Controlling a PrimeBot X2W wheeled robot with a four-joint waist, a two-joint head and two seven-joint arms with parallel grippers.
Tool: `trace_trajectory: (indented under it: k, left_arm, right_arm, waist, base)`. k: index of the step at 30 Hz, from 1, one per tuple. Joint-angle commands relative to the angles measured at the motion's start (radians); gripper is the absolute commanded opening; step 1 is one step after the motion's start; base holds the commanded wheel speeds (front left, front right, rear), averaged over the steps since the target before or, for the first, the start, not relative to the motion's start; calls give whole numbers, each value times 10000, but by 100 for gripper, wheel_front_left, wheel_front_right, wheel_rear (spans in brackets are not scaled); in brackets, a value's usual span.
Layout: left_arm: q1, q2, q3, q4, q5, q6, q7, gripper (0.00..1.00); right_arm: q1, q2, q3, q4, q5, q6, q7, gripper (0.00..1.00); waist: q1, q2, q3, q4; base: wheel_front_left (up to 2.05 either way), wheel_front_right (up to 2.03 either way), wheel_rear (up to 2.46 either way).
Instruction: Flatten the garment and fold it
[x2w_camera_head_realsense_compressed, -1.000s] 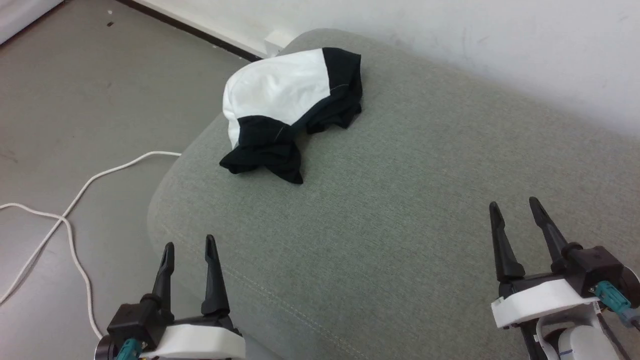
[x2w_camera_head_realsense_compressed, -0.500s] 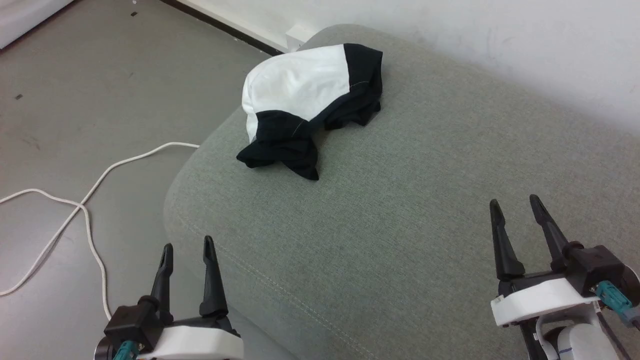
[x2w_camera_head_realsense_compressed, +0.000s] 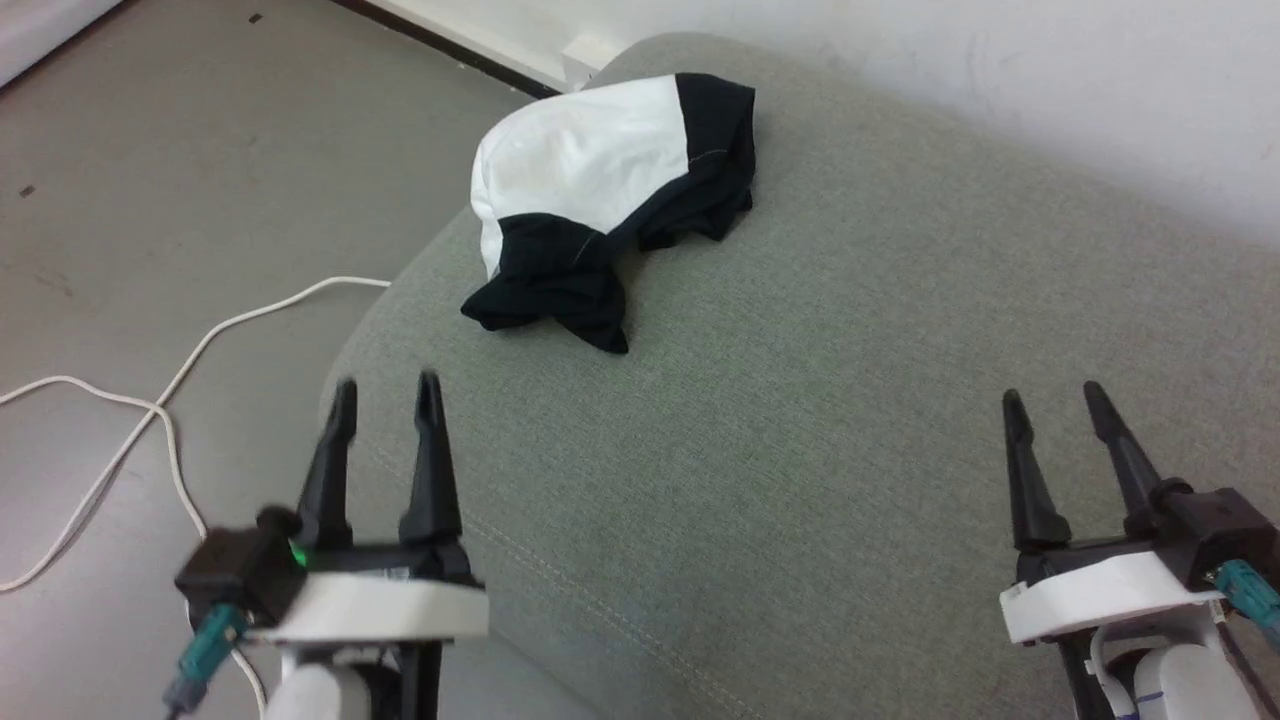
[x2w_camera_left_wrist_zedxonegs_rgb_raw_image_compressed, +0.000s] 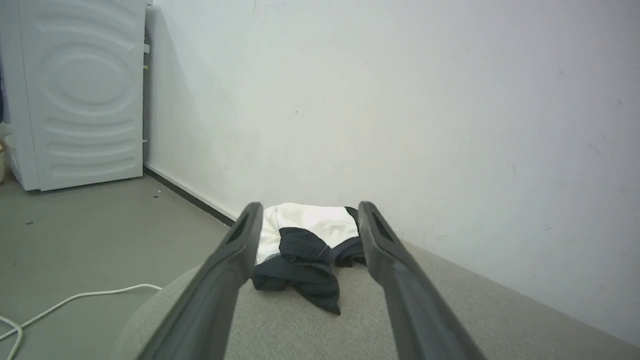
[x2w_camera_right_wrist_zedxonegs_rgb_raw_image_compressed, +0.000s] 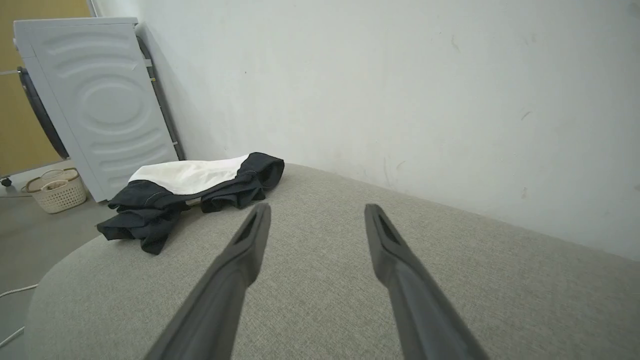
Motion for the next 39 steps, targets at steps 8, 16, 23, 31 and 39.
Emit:
trace_trajectory:
  k: [8, 16, 23, 31, 39]
  left_arm:
    - [-2986, 774, 336, -1030, 202, -78, 1228, 100]
    - [-6388, 1927, 1169, -438, -146, -80, 3262, 100]
    - [-8424, 3273, 1579, 1287, -545, -570, 4908, 100]
    - [-9478, 3987, 1713, 2810, -1099, -1041, 5996, 100]
    - [-9532, 4172, 1205, 4079, -1181, -1373, 6666, 100]
  right_arm:
    - [-29, 5, -375, -831, -399, -21, 353, 100]
    - [-292, -466, -337, -2315, -274, -21, 1075, 100]
    - [-578, -1041, -65, -4142, 18, -21, 1913, 100]
    - [-847, -1514, 18, -5766, 220, -21, 2613, 100]
    - [-1131, -1946, -189, -7097, 222, -21, 3153, 100]
  waist:
    - [0, 0, 937, -416]
    - [0, 0, 2230, -1106]
    - [0, 0, 3417, -1887]
    - [0, 0, 4543, -2569]
    - [0, 0, 5442, -2900]
  base:
    - [0, 0, 0]
    - [0, 0, 0]
    - [0, 0, 0]
    - [0, 0, 0]
    - [0, 0, 0]
